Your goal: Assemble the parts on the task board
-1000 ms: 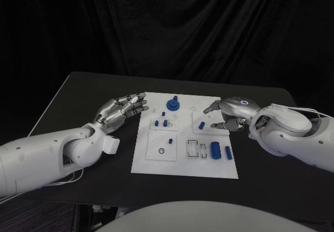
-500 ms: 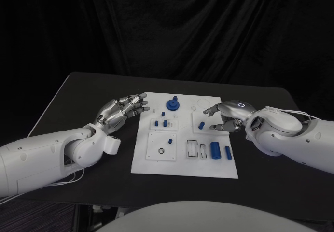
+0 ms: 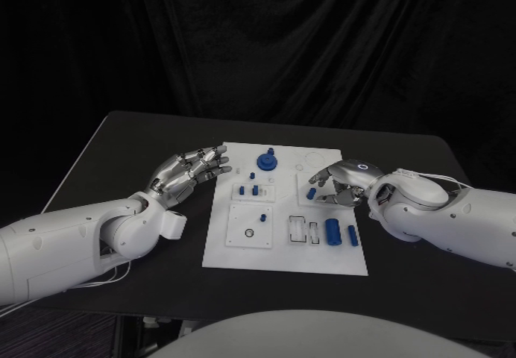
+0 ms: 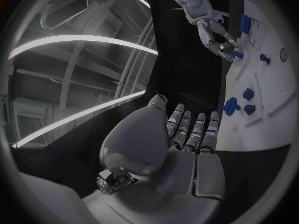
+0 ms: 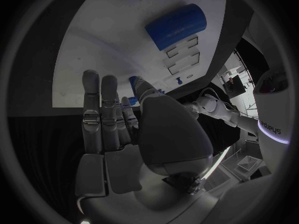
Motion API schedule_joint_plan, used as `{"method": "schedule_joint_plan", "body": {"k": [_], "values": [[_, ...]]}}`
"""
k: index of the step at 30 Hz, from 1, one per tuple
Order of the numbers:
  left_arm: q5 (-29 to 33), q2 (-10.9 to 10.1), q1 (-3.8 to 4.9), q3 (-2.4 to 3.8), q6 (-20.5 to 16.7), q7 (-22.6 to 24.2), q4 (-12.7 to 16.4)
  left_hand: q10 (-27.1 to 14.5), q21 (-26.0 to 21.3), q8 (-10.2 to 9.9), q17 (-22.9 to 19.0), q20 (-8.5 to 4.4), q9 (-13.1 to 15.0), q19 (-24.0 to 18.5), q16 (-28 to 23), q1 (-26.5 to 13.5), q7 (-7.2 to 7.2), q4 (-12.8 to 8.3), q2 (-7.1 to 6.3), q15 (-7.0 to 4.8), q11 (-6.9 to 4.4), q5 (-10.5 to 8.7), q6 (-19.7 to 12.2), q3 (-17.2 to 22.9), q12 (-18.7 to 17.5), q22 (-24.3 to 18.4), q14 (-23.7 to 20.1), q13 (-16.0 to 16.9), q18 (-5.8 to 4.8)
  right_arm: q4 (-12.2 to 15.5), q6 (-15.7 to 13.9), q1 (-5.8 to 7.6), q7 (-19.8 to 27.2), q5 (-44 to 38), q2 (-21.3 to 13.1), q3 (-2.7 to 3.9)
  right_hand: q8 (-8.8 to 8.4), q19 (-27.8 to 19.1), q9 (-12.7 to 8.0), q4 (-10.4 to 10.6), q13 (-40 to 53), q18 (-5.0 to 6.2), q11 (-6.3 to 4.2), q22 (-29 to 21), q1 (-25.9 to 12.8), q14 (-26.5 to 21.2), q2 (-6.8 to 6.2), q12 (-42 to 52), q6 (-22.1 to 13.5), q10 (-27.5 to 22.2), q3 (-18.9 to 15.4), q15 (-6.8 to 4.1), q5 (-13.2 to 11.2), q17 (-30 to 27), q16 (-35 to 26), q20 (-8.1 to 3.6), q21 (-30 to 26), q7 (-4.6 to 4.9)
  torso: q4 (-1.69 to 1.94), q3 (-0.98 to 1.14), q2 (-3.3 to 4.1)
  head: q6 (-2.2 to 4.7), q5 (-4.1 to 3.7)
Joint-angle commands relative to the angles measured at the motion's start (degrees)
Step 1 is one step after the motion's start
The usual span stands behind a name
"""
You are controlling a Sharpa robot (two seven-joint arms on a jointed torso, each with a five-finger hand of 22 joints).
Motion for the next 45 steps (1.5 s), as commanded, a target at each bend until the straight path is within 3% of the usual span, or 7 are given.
{"method": "schedule_joint_plan", "body": {"k": [1, 11, 22, 31, 39, 43, 45], "values": [[0.25, 0.12, -0.21, 0.06, 1.04, 0.4, 0.01, 0.02, 0.38, 0.28, 0.04, 0.01, 0.05, 0.32, 0.35, 0.21, 0.24, 0.04, 0.43, 0.29, 0.41, 0.05, 0.38, 0.3, 0.25, -0.07, 0.23, 0.07, -0.46, -0.44, -0.86, -0.32, 1.32, 0.62, 0.38, 0.03, 1.09, 0.67, 0.65, -0.4, 0.36, -0.5, -0.33, 2.7, 0.52, 0.63, 0.02, 0.54, 2.08, 2.26, 0.32, -0.13, 1.61, 0.45, 0.28, -0.14, 0.64, 0.23, 0.1, 0.02, 0.0, -0.01, -0.1], [0.25, 0.25, -0.74, 0.06, 1.43, 0.33, -0.15, 0.0, 0.38, 0.28, 0.04, 0.01, 0.05, 0.33, 0.32, 0.23, 0.26, 0.03, 0.47, 0.28, 0.45, 0.06, 0.39, 0.36, 0.22, -0.08, 0.21, 0.06, -0.48, -1.03, -1.29, -0.68, 2.01, 0.65, 1.15, 0.04, 2.28, 0.59, 1.86, -0.68, 1.38, -0.5, -1.43, 2.75, 1.57, 0.6, -0.7, 1.81, 4.1, 6.38, 2.63, -1.02, 4.73, 0.42, 0.05, -0.93, 0.8, 0.54, -0.01, 0.08, 0.04, -0.01, -0.18], [0.24, 0.22, -0.95, 0.06, 1.64, 0.19, -0.27, 0.1, 0.37, 0.29, 0.02, 0.0, 0.05, 0.37, 0.35, 0.39, 0.36, -0.05, 0.6, 0.24, 0.64, 0.17, 0.38, 0.61, 0.48, -0.14, 0.17, 0.08, -0.55, -1.55, -1.63, -0.75, 2.48, 0.65, 1.88, 0.05, 2.47, 0.49, 2.3, -0.48, 2.4, -0.52, -1.83, 2.74, 1.26, 0.62, -1.15, 3.12, 4.38, 7.0, 3.22, -1.29, 4.6, 0.46, -0.03, -1.22, 0.84, 1.0, -0.04, 0.01, 0.03, -0.01, -0.09], [0.24, 0.41, -1.08, 0.06, 1.85, 0.02, -0.47, 0.25, 0.36, 0.29, 0.01, -0.01, 0.04, 0.38, 0.35, 0.49, 0.42, -0.1, 0.63, 0.18, 0.8, 0.21, 0.29, 0.75, 0.74, -0.2, 0.13, 0.12, -0.59, -1.67, -1.82, -0.79, 2.71, 0.65, 2.52, 0.06, 4.26, 0.53, 4.17, -0.6, 4.33, -0.61, -2.25, 2.78, 1.23, 0.85, -1.31, 5.38, 6.87, 6.75, 4.1, -1.68, 4.17, 0.64, -0.08, -1.55, 1.3, 1.35, -0.02, -0.02, 0.02, -0.01, -0.13], [0.24, 0.5, -1.22, 0.06, 2.02, -0.14, -0.63, 0.33, 0.35, 0.28, 0.0, -0.01, 0.04, 0.39, 0.35, 0.58, 0.47, -0.14, 0.66, 0.15, 0.9, 0.24, 0.24, 0.87, 0.85, -0.23, 0.09, 0.13, -0.62, -1.74, -1.81, -0.8, 2.71, 0.65, 2.78, 0.07, 8.68, 0.46, 7.54, -1.79, 5.94, -0.69, -2.32, 2.86, 1.9, 0.94, -0.99, 6.99, 10.23, 5.72, 4.57, -1.76, 4.71, 1.07, 0.03, -1.7, 1.73, 1.59, -0.02, -0.03, 0.01, -0.01, -0.07], [0.24, 0.46, -1.31, 0.06, 2.12, -0.08, -0.59, 0.4, 0.32, 0.26, -0.01, -0.02, 0.02, 0.34, 0.33, 0.7, 0.51, -0.2, 0.69, 0.13, 1.02, 0.3, 0.11, 1.02, 0.96, -0.36, 0.04, 0.14, -0.64, -1.62, -1.88, -0.81, 2.75, 0.65, 2.62, 0.07, 13.04, 0.05, 11.05, -4.97, 6.75, -0.7, -2.44, 3.07, 4.38, 0.5, -0.9, 7.64, 10.37, 5.57, 6.36, -2.04, 11.45, 1.26, -0.11, -2.14, 2.52, 2.38, -0.03, -0.03, 0.02, -0.01, -0.02], [0.24, 0.45, -1.33, 0.06, 2.12, -0.06, -0.6, 0.43, 0.31, 0.26, -0.01, -0.02, 0.02, 0.33, 0.35, 0.78, 0.53, -0.25, 0.69, 0.13, 1.09, 0.31, 0.1, 1.12, 1.0, -0.41, 0.03, 0.14, -0.66, -1.52, -1.98, -0.81, 2.74, 0.65, 2.49, 0.07, 13.73, -0.13, 11.75, -5.67, 6.87, -0.74, -2.43, 3.12, 4.73, 0.41, -1.01, 7.7, 9.8, 5.6, 7.27, -2.08, 11.37, 1.28, -0.18, -2.26, 2.98, 2.48, -0.03, -0.03, 0.02, -0.01, 0.04]]}}
